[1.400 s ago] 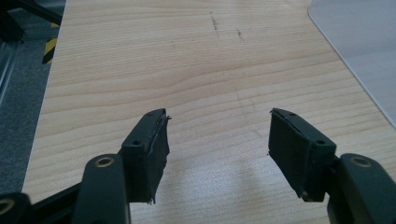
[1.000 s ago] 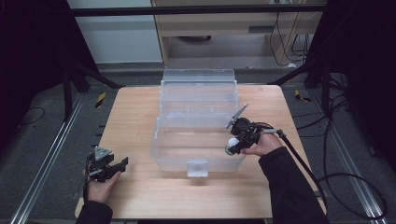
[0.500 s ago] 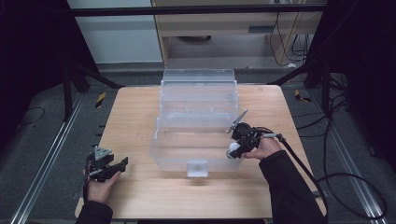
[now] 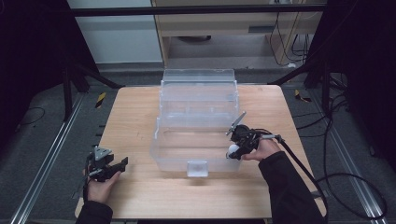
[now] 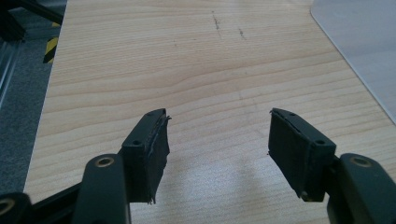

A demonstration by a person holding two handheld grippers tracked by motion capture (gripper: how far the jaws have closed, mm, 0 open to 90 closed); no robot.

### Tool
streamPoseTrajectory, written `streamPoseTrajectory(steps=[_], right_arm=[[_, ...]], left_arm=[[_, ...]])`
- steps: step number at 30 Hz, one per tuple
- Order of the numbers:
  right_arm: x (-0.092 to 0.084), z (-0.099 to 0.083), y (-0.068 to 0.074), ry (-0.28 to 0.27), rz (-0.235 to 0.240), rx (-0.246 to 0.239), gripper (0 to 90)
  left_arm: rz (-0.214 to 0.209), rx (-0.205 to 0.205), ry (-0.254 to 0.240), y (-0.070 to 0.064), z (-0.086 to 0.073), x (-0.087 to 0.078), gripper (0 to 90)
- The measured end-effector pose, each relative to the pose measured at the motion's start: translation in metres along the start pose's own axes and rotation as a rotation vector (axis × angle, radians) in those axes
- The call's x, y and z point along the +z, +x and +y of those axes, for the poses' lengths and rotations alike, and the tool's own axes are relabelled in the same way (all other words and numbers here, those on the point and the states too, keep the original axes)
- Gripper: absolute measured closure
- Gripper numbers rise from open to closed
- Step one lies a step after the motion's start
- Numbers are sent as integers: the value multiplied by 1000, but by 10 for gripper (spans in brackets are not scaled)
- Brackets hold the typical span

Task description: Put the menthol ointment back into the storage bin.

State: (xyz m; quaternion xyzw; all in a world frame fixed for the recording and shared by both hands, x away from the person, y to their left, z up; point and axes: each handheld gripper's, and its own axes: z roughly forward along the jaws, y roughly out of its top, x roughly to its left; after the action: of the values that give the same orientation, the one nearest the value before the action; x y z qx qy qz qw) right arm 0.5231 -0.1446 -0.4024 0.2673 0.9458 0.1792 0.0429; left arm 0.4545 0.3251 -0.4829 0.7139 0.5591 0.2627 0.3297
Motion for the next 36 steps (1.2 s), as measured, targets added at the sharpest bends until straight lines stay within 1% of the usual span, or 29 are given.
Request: streamPoseTrajectory(steps=[3, 4, 11, 12, 15, 17, 21, 26, 28, 29, 31, 32, 35, 36], right_arm=[[3, 0, 0, 17, 0, -9, 500], [3, 0, 1, 16, -5, -15, 500], [3, 0, 1, 16, -3, -14, 498], [3, 0, 1, 13, -5, -21, 498], [3, 0, 1, 15, -5, -17, 496], [3, 0, 1, 14, -7, -22, 497], [2, -1, 1, 15, -4, -16, 519], [2, -1, 2, 10, -6, -12, 503], [0, -1, 2, -4, -7, -1, 488], [-2, -1, 2, -19, -14, -2, 486], [-7, -2, 2, -61, -24, 17, 460], [-10, -3, 2, -74, -26, 18, 457], [-19, -6, 3, -134, -52, 29, 388], [-22, -7, 4, -158, -71, 34, 377]], left_arm=[[0, 0, 0, 0, 0, 0, 375], [0, 0, 0, 0, 0, 0, 376], [1, 1, 2, 0, 0, 0, 376], [0, 0, 2, 0, 0, 0, 376], [0, 1, 2, 0, 0, 0, 376], [0, 1, 4, 0, 0, 0, 376], [0, 0, 3, 0, 0, 0, 376], [0, 0, 2, 0, 0, 0, 376], [0, 0, 2, 0, 0, 0, 376], [1, -1, 2, 0, 0, 0, 376], [1, -2, 1, 0, 0, 0, 375], [0, -2, 0, 0, 0, 0, 375], [0, 0, -1, 0, 0, 0, 375], [-1, 1, 0, 0, 0, 0, 376]])
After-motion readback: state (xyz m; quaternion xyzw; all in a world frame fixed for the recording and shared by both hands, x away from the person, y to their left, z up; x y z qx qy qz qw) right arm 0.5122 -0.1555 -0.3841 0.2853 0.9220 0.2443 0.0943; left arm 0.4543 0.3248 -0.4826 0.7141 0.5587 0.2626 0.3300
